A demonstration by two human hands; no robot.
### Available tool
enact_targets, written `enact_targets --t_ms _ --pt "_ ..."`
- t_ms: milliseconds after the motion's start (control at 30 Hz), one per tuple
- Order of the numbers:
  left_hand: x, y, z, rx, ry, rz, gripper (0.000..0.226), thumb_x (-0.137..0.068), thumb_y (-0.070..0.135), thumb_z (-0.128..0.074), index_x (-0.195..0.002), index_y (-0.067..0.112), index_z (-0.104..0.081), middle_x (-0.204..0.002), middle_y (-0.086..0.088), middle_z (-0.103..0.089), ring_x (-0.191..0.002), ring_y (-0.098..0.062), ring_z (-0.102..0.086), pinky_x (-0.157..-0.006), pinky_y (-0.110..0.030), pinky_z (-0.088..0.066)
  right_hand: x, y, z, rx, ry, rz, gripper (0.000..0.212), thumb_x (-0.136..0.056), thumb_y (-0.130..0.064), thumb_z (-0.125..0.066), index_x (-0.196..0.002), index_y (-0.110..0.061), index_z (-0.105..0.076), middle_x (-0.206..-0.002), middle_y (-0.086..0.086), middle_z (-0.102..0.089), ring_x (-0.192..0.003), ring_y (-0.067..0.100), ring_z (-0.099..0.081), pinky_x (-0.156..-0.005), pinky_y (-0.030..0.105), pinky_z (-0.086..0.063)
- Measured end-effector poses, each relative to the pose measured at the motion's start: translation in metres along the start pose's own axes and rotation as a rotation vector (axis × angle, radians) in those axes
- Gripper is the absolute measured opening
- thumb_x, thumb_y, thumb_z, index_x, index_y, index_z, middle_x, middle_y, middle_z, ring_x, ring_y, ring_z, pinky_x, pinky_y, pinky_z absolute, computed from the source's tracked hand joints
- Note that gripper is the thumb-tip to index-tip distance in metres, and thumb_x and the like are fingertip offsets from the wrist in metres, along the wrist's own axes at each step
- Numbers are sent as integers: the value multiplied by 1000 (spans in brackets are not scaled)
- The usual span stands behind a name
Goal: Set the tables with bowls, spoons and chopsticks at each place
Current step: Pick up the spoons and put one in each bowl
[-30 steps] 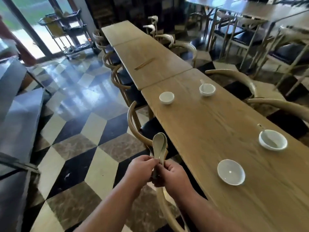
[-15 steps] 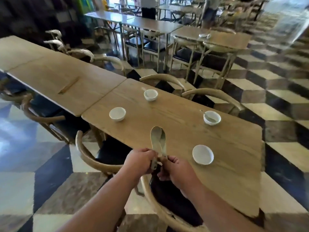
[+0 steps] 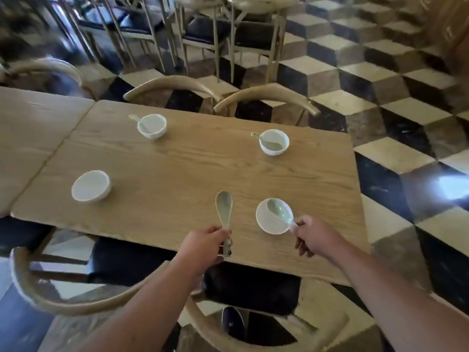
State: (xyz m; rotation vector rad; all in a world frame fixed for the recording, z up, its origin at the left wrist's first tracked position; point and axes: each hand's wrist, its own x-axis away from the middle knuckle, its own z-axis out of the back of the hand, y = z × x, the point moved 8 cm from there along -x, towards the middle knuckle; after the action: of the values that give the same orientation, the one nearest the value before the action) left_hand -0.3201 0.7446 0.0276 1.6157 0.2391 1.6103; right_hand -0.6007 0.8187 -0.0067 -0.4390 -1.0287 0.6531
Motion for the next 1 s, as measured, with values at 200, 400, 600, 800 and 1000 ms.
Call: enact_targets --t_ms 200,400,600,800,1000 --pt "-59 4 -14 -24 -13 50 13 -105 24 -67 -106 17 -77 -100 -9 -84 -89 -24 -78 -86 -40 -62 -58 21 13 190 46 -46 15 -101 -22 -64 -96 -11 -72 -68 4 -64 -55 20 -57 -54 31 -44" --pt "-89 2 -30 1 -54 64 13 -106 22 -66 -111 15 -75 -93 -4 -85 -81 -18 -77 -85 -41 -60 -84 17 15 310 64 -84 14 -97 -25 -66 -84 -22 -71 -75 -2 -65 -64 16 -56 -53 30 -36" --pt "-104 3 -36 37 -83 91 14 -104 21 -68 -111 11 -75 -102 -9 -84 -84 -20 -78 -77 -35 -59 -90 15 21 298 103 -129 9 -85 -28 -69 -81 -20 -69 -75 -3 -69 -68 21 -62 -59 31 -42" --pt "-107 7 -41 101 -108 114 15 -104 21 -69 -113 10 -75 -95 -6 -84 -79 -16 -78 -77 -34 -61 -88 18 22 297 103 -158 11 -87 -31 -70 -84 -21 -68 -82 -2 -73 -73 20 -64 -64 33 -46" --pt "-105 8 -32 194 -97 125 14 -104 19 -69 -113 9 -73 -84 1 -83 -76 -13 -79 -73 -31 -63 -72 -5 35 477 393 8 36 -88 -38 -71 -117 -17 -65 -112 4 -66 -106 32 -64 -88 43 -53"
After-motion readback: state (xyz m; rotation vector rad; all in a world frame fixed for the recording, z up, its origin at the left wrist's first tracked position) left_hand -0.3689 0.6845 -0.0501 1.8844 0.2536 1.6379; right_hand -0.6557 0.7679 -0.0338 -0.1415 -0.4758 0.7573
